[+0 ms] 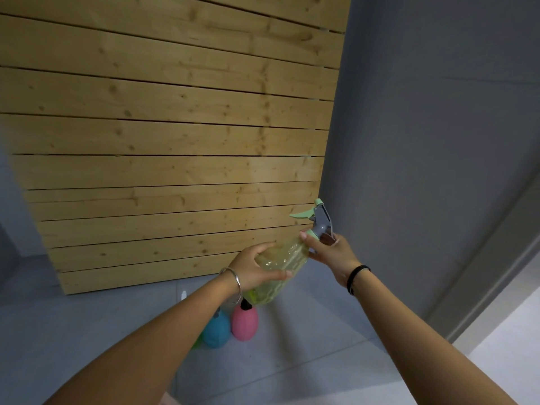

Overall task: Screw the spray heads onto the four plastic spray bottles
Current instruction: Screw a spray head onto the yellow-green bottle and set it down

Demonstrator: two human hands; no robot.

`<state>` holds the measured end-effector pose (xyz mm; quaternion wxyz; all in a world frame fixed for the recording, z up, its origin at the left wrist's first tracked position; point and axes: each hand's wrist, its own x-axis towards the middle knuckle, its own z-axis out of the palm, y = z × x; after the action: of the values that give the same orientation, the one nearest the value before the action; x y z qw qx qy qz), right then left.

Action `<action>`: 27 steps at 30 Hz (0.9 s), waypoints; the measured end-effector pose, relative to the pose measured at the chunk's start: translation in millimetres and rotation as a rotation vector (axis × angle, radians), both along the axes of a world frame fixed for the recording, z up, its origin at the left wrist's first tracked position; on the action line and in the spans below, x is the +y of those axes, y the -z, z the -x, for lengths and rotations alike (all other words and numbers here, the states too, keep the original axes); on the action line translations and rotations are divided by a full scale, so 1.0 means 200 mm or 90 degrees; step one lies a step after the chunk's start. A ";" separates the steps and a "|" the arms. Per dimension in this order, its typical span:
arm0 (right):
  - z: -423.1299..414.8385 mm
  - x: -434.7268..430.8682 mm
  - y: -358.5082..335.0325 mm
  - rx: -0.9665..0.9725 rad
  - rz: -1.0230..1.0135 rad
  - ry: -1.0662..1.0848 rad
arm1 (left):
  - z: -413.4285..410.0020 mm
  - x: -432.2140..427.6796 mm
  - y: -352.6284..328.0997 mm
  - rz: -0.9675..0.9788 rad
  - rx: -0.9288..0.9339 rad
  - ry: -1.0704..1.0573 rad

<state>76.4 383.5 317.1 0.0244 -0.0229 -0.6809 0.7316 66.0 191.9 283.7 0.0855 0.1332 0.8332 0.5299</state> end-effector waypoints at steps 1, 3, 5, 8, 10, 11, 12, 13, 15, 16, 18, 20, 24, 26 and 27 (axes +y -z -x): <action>0.00 -0.01 0.00 -0.005 0.007 0.022 | 0.00 0.00 -0.01 0.010 0.018 -0.013; 0.01 -0.03 0.01 -0.017 0.027 0.061 | -0.01 0.01 -0.01 0.052 0.073 -0.053; 0.02 -0.04 0.01 -0.046 0.054 0.082 | 0.00 0.02 -0.03 0.137 0.155 -0.097; 0.03 -0.06 0.01 -0.063 0.085 0.115 | 0.00 0.02 -0.05 0.231 0.236 -0.141; 0.04 -0.07 0.01 -0.024 0.057 0.140 | 0.01 0.02 -0.04 0.228 0.259 -0.152; 0.04 -0.07 0.01 -0.002 0.041 0.144 | 0.02 0.02 -0.04 0.218 0.270 -0.153; 0.04 -0.07 0.01 0.015 0.030 0.144 | 0.02 0.02 -0.04 0.208 0.283 -0.150; 0.04 -0.07 0.00 0.027 0.023 0.141 | 0.03 0.01 -0.05 0.193 0.295 -0.143; 0.04 -0.06 -0.01 0.044 0.010 0.142 | 0.04 0.00 -0.05 0.110 0.301 -0.140; 0.04 -0.05 -0.02 0.050 0.010 0.147 | 0.04 0.00 -0.06 0.046 0.285 -0.162; 0.05 -0.02 -0.04 0.055 0.050 0.160 | 0.06 0.01 -0.09 -0.093 0.166 -0.260; 0.05 0.00 -0.06 0.058 0.100 0.160 | 0.08 0.00 -0.12 -0.228 -0.095 -0.303; 0.06 0.02 -0.07 0.044 0.125 0.138 | 0.03 0.01 -0.16 -0.303 -0.394 -0.187; 0.06 0.02 -0.07 0.034 0.140 0.133 | 0.03 0.03 -0.16 -0.237 -0.356 -0.180; 0.06 0.03 -0.07 0.028 0.146 0.131 | 0.03 0.04 -0.16 -0.219 -0.332 -0.177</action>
<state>63.5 389.7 330.4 0.1115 -0.0789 -0.5864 0.7984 60.4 200.2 315.5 0.1990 -0.1096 0.6919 0.6853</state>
